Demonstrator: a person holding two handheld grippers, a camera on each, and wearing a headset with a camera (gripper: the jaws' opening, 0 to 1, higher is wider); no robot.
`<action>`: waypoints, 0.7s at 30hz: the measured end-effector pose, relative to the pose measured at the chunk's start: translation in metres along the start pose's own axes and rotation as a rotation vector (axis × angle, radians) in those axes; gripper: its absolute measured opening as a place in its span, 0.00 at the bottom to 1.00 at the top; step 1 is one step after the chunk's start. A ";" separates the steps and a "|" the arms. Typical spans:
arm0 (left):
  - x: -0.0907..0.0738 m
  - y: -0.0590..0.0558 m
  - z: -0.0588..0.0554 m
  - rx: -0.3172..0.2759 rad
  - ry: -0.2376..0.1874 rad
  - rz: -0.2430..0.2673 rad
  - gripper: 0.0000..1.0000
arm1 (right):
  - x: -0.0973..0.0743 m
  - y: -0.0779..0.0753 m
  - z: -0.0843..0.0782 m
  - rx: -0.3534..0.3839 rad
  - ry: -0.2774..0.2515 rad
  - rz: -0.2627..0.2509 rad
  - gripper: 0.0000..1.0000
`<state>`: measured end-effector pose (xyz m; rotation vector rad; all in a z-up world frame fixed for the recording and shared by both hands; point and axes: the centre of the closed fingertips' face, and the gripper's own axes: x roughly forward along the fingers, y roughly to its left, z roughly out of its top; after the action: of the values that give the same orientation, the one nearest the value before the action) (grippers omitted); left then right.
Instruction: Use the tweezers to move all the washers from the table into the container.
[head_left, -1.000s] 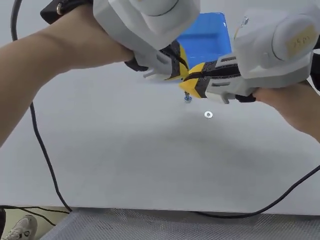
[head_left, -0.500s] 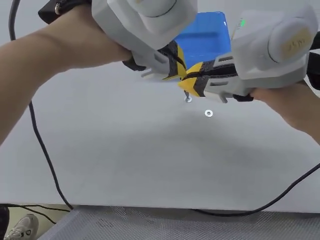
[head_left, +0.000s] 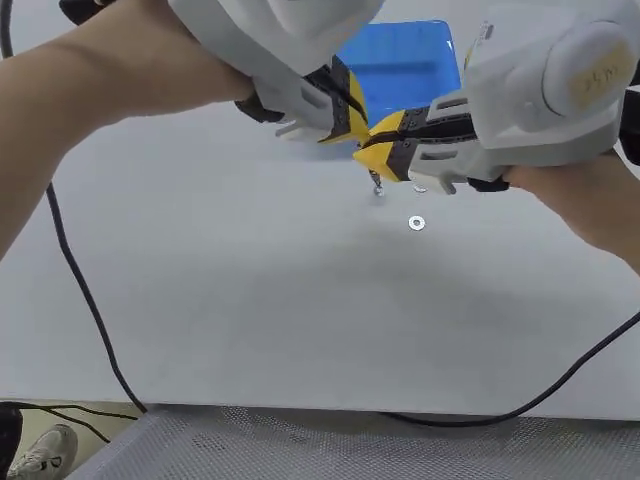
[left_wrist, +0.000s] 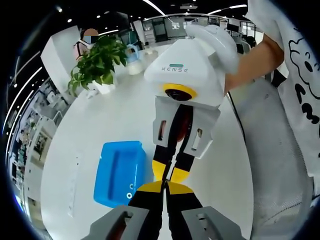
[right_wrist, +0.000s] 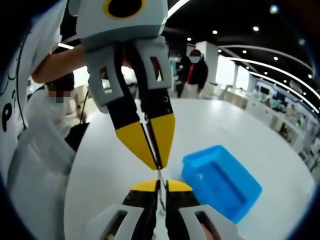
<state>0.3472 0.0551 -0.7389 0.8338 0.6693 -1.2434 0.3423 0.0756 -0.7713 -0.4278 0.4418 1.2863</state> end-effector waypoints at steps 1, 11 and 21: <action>-0.001 0.001 0.000 0.001 -0.005 0.002 0.00 | -0.001 0.000 0.002 -0.004 -0.001 0.000 0.01; -0.016 0.008 0.004 -0.025 -0.039 0.018 0.00 | -0.003 -0.004 0.016 -0.053 -0.029 0.004 0.01; -0.021 0.010 0.001 -0.013 -0.036 0.031 0.00 | 0.000 -0.008 0.020 -0.068 -0.033 0.009 0.01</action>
<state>0.3530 0.0669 -0.7196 0.8064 0.6327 -1.2223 0.3520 0.0844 -0.7540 -0.4616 0.3729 1.3181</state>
